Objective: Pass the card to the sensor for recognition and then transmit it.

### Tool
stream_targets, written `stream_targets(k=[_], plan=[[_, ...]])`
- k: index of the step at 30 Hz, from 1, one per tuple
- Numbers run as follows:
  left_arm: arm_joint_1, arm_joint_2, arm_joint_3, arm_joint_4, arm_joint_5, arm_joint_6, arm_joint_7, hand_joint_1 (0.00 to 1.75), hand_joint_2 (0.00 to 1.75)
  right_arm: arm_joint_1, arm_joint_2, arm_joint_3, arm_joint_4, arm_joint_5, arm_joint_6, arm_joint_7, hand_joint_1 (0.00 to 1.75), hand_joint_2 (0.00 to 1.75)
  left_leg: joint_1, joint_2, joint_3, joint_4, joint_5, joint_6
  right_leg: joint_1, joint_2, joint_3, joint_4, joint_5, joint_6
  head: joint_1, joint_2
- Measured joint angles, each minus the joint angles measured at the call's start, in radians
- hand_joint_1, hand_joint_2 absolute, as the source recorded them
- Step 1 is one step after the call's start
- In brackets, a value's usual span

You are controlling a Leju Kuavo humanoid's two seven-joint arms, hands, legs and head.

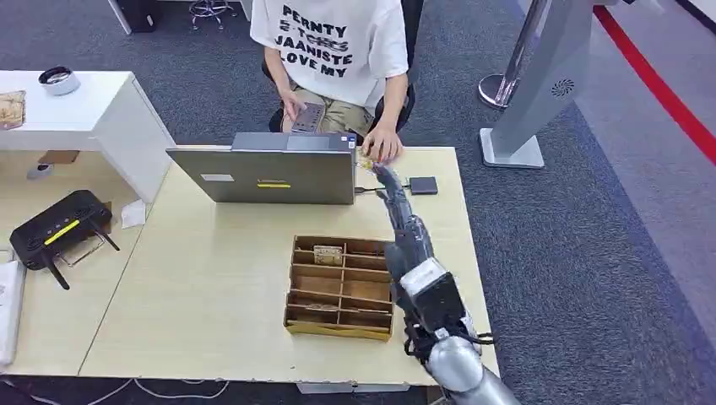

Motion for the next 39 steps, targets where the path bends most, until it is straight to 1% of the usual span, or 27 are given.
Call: stream_targets(k=[2,4,5,7,8,13,20,25,26,27,28,39], plan=[[0.000,0.000,0.005,0.000,0.000,-0.004,-0.002,0.00,0.00,0.033,-0.037,-0.001,-0.041,-0.218,0.206,-0.040,0.00,0.00,0.000,0.000,0.000,0.000,0.000,0.000,0.000,0.000,0.000,0.000,0.000,0.000,0.000,0.000],[-0.001,0.000,0.011,0.000,-0.003,-0.006,-0.002,0.00,0.00,0.056,-0.061,0.000,-0.065,-0.291,0.300,-0.053,0.00,0.00,0.000,0.001,0.000,0.000,0.000,0.000,0.000,0.000,0.000,0.000,0.000,0.000,0.000,0.000],[-0.001,-0.001,0.013,0.000,-0.006,-0.007,-0.002,0.00,0.00,0.063,-0.073,0.000,-0.071,-0.339,0.371,-0.059,0.00,0.00,0.000,0.001,0.000,0.000,0.000,0.000,0.000,0.001,0.000,0.000,0.000,0.000,0.000,0.000],[-0.001,-0.001,0.017,0.000,-0.014,-0.009,-0.002,0.00,0.00,0.076,-0.101,0.000,-0.075,-0.425,0.550,-0.079,0.00,0.00,0.000,0.000,0.000,0.000,0.000,0.000,0.000,0.000,0.000,0.000,0.000,0.000,0.000,0.000],[-0.001,-0.001,0.018,0.000,-0.016,-0.010,-0.002,0.00,0.00,0.084,-0.111,0.000,-0.075,-0.433,0.599,-0.083,0.00,0.00,0.000,0.000,0.000,0.000,0.000,0.000,0.000,0.000,0.000,0.000,0.000,0.000,0.000,0.000],[-0.002,-0.001,0.020,0.000,-0.023,-0.011,-0.002,0.00,0.00,0.113,-0.142,0.001,-0.072,-0.436,0.706,-0.118,0.00,0.00,0.000,0.001,0.000,0.000,0.000,0.000,0.000,0.000,0.000,0.000,0.000,0.000,0.000,0.000],[-0.002,-0.005,0.026,0.000,-0.028,-0.011,0.000,0.00,0.00,0.146,-0.157,0.002,-0.059,-0.444,0.788,-0.140,0.00,0.00,0.000,0.001,0.000,0.000,0.000,0.000,0.000,0.001,0.000,0.000,0.000,0.000,0.000,0.000],[-0.002,-0.005,0.026,0.000,-0.031,-0.011,0.005,0.00,0.00,0.155,-0.159,0.005,-0.045,-0.437,0.812,-0.146,0.00,0.00,0.000,0.001,0.000,0.000,0.000,0.000,0.000,0.001,0.000,0.000,0.000,0.000,0.000,0.000],[-0.002,-0.005,0.026,0.000,-0.032,-0.011,0.006,0.00,0.00,0.156,-0.160,0.005,-0.044,-0.434,0.817,-0.148,0.45,0.00,0.000,0.001,0.000,0.000,0.000,0.000,0.000,0.000,0.000,0.000,0.000,0.000,0.000,0.000],[-0.002,-0.005,0.026,0.000,-0.032,-0.011,0.007,0.00,0.00,0.157,-0.160,0.006,-0.043,-0.434,0.821,-0.150,1.54,0.00,0.000,0.001,0.000,0.000,0.000,0.000,0.000,0.001,0.000,0.000,0.000,0.000,0.000,0.000],[-0.002,-0.005,0.026,0.000,-0.034,-0.011,0.008,0.00,0.00,0.158,-0.160,0.007,-0.041,-0.433,0.824,-0.151,1.75,0.00,0.000,0.001,0.000,0.000,0.000,0.000,0.000,0.001,0.000,0.000,0.000,0.000,0.000,0.000],[-0.002,-0.005,0.026,0.000,-0.043,-0.011,0.016,0.00,0.00,0.167,-0.160,0.023,-0.030,-0.436,0.844,-0.165,1.75,0.00,0.000,0.001,0.000,0.000,0.000,0.000,0.000,0.001,0.000,0.000,0.000,0.000,0.000,0.000]])
